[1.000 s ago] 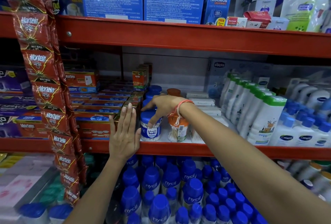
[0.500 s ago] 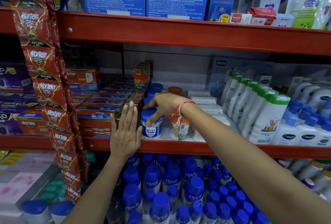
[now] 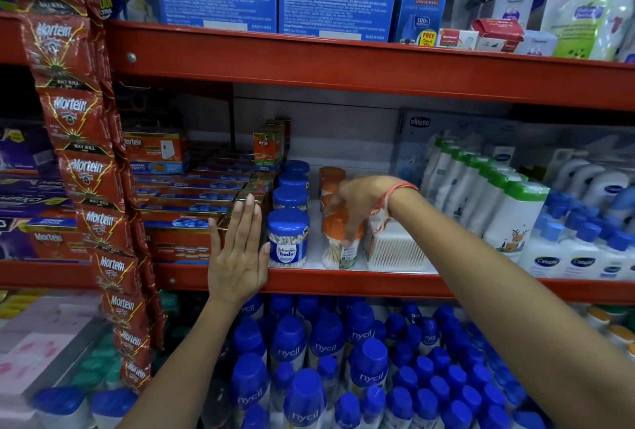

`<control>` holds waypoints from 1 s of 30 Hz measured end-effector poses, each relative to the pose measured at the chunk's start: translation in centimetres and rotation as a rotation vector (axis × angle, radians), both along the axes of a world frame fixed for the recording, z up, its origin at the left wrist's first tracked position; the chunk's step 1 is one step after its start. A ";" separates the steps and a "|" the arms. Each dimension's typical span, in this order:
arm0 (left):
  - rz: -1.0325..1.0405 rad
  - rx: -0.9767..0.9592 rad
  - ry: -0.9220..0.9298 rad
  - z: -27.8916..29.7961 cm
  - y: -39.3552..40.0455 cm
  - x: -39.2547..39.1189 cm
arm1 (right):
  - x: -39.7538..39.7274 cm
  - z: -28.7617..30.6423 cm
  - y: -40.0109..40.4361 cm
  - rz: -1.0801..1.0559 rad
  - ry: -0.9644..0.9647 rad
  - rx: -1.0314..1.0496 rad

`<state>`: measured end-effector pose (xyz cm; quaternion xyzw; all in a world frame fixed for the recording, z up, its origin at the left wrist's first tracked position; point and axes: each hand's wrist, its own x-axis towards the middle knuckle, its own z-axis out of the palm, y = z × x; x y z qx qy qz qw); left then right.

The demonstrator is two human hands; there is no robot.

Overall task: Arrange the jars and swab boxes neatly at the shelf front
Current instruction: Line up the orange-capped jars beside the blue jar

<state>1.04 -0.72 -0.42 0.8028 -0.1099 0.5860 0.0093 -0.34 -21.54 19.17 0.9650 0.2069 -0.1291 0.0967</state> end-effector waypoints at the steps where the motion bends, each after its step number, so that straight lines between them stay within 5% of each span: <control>1: 0.004 0.005 -0.003 0.0 0.0 0.0 | 0.2 -0.1 -0.3 -0.012 0.006 -0.020; 22: -0.006 0.003 0.014 0.0 0.0 0.0 | 0.0 -1.1 -0.5 -0.145 -0.130 0.060; 30: -0.006 0.003 0.014 0.0 0.1 0.1 | 0.3 -0.6 -0.7 -0.037 -0.059 0.054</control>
